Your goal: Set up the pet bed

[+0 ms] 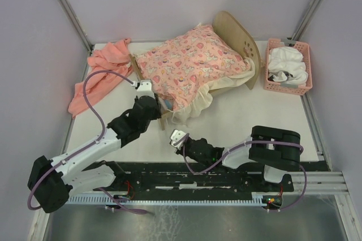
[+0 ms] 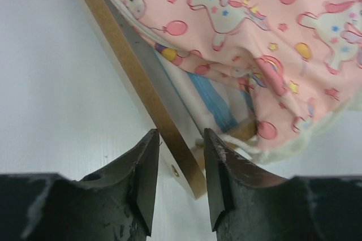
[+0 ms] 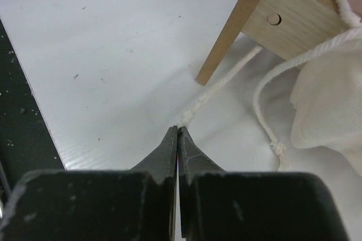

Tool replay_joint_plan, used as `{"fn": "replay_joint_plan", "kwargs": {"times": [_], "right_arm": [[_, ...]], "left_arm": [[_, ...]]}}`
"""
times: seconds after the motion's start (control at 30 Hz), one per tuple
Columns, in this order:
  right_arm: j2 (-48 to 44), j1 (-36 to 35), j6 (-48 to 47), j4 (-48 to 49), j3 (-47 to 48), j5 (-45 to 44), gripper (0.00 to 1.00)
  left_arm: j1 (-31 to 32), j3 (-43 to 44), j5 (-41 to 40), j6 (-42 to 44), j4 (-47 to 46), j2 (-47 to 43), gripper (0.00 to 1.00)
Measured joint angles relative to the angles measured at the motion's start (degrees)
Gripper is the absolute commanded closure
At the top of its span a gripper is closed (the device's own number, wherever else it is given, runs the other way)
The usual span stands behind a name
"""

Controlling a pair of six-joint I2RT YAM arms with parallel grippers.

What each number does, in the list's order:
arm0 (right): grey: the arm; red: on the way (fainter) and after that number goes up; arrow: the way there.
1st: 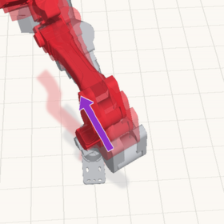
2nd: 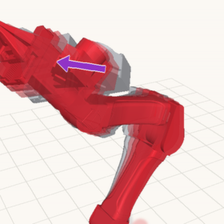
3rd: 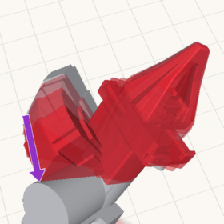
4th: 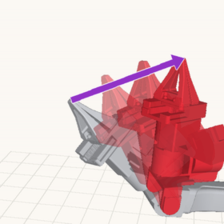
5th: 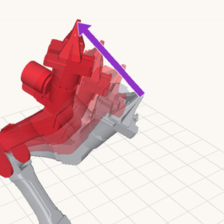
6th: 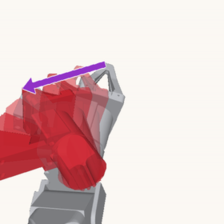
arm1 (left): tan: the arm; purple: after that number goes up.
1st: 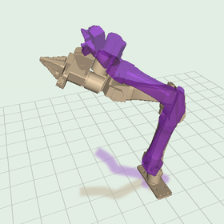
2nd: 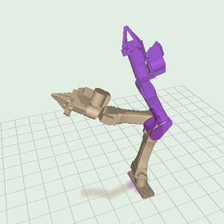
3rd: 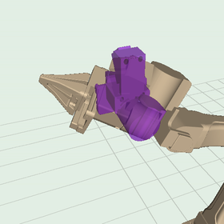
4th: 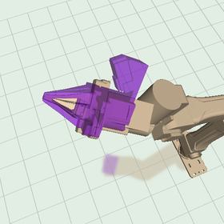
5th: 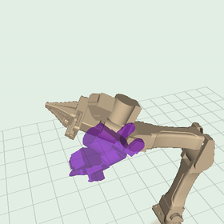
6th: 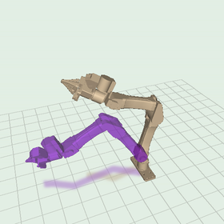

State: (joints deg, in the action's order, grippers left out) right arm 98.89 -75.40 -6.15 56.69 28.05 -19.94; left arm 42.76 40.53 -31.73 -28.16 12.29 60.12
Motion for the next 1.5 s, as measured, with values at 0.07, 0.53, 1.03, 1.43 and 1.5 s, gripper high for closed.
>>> {"fn": "replay_joint_plan", "kwargs": {"times": [0.07,0.53,1.03,1.43,1.5], "right_arm": [[-0.94,0.02,1.79,-1.07,0.11,-0.33,0.98],[1.73,0.04,9.18,-1.05,0.96,-0.50,0.98],[2.32,0.04,9.35,1.14,0.96,-0.39,0.98],[2.29,0.04,9.35,1.14,0.96,-0.22,0.98],[2.29,0.04,9.35,1.14,0.96,-0.22,0.98]], "left_arm": [[0.13,0.11,2.64,-0.31,1.53,-2.21,0.52],[0.46,-16.85,21.42,-11.56,1.86,-23.02,0.50],[0.48,-33.90,26.86,-26.01,-17.49,-22.82,0.53],[0.57,-38.47,27.36,-33.59,-27.47,-19.17,0.61],[0.83,-38.56,27.39,-34.32,-29.05,-17.88,0.66]]}}
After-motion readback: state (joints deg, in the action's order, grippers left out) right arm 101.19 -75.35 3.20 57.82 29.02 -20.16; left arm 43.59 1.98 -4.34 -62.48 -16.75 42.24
